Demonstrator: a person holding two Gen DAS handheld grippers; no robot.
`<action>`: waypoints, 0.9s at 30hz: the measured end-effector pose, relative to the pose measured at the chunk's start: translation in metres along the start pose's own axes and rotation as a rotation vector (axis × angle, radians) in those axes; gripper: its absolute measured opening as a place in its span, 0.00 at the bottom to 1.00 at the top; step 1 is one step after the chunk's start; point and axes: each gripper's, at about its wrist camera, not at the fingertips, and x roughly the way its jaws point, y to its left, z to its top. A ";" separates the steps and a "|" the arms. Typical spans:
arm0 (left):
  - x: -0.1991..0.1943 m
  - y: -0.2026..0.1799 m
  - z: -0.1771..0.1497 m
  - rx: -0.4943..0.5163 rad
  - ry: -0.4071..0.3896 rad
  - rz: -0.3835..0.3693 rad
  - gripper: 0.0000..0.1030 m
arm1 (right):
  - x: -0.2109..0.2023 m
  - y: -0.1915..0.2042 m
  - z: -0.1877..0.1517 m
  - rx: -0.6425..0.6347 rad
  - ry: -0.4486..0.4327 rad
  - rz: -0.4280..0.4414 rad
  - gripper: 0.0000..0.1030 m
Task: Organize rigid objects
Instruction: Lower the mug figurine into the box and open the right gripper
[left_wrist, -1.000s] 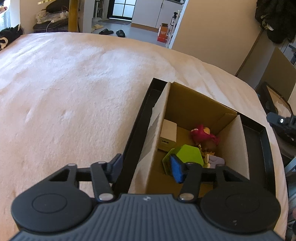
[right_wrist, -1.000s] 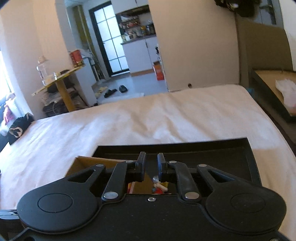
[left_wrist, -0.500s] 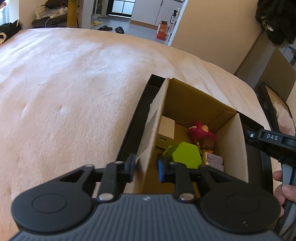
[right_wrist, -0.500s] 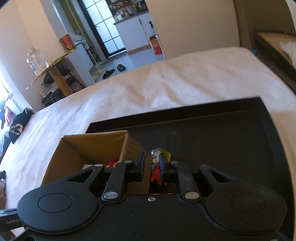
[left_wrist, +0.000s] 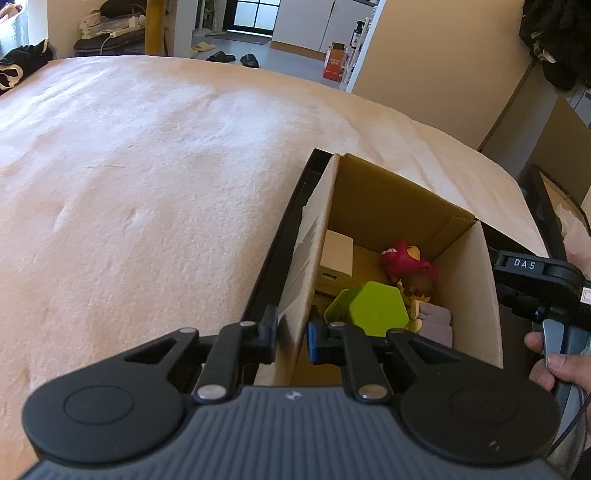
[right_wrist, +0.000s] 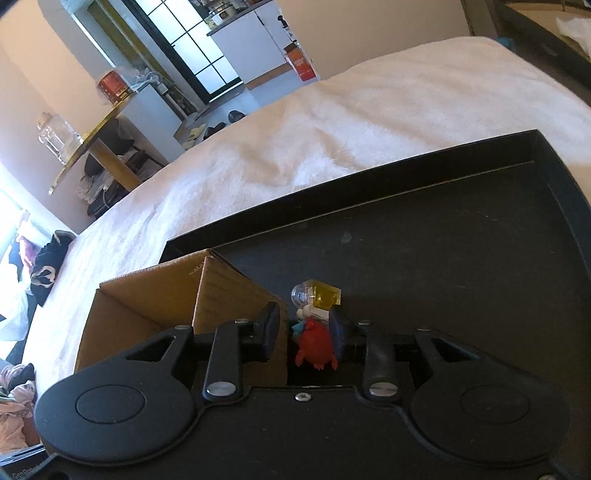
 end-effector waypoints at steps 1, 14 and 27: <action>-0.001 0.000 0.000 -0.001 0.000 -0.001 0.14 | 0.001 -0.003 0.000 0.021 0.005 0.002 0.34; -0.003 -0.003 -0.001 0.004 0.000 0.014 0.13 | 0.015 -0.011 0.002 -0.019 0.092 -0.020 0.31; -0.004 -0.005 -0.001 0.009 -0.001 0.020 0.13 | -0.026 -0.029 -0.003 0.011 0.059 -0.042 0.28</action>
